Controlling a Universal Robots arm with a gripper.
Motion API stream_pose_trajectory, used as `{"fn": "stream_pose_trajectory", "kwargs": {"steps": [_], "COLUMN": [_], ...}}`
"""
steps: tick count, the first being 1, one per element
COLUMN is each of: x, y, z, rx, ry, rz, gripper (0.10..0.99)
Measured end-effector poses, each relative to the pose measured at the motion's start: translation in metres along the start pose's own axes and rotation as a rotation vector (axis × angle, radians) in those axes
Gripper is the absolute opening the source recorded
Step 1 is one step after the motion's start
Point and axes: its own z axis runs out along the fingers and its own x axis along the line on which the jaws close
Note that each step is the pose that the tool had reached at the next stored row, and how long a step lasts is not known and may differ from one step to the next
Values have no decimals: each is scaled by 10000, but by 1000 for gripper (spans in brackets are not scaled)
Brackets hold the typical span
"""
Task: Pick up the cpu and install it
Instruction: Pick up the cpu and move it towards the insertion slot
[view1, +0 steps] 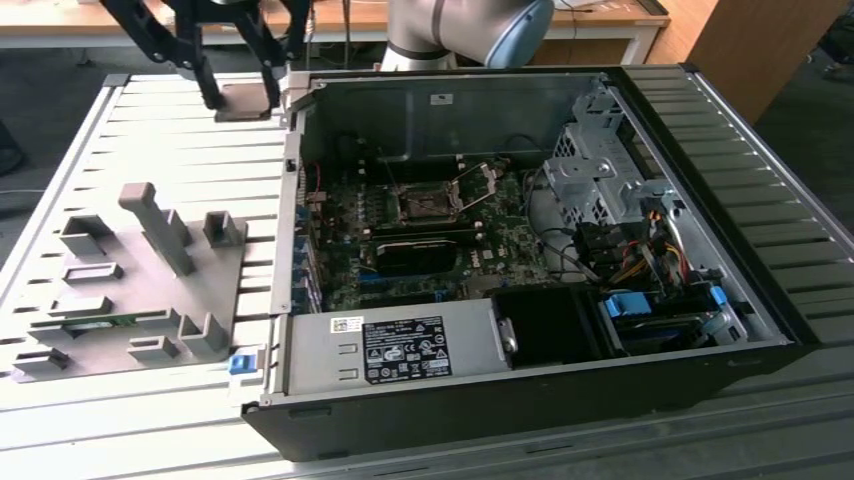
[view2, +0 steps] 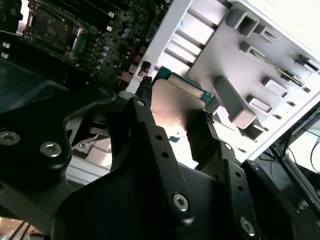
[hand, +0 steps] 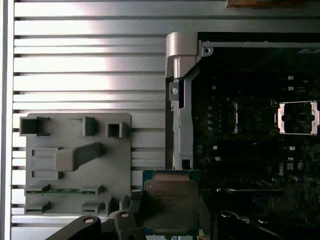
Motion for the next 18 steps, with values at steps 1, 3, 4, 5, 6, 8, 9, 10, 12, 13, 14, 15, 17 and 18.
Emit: {"fn": "stream_pose_trajectory", "kwargs": {"steps": [1, 3, 4, 5, 6, 8, 9, 10, 12, 13, 14, 15, 17, 18], "x": [-45, -130, -166, -202, -235, -307, -344, -381, -453, -490, -532, -581, -669, -714], "y": [5, 25, 42, 59, 75, 115, 137, 161, 198, 216, 235, 253, 284, 293], "z": [9, 27, 35, 42, 51, 71, 83, 97, 123, 136, 149, 162, 184, 193], "rx": [0, 1, 0, 1, 1, 1, 1, 0, 1, 1, 0, 1, 0, -1], "ry": [0, 0, -1, 0, 0, -1, 0, -1, 0, 0, -1, 0, -1, -2], "rz": [1, -1, 0, 0, -1, 0, 0, 0, -1, -1, -1, 0, 0, -1], "gripper": [533, 533, 533, 533, 533, 533, 533, 533, 533, 533, 533, 533, 533, 533]}}
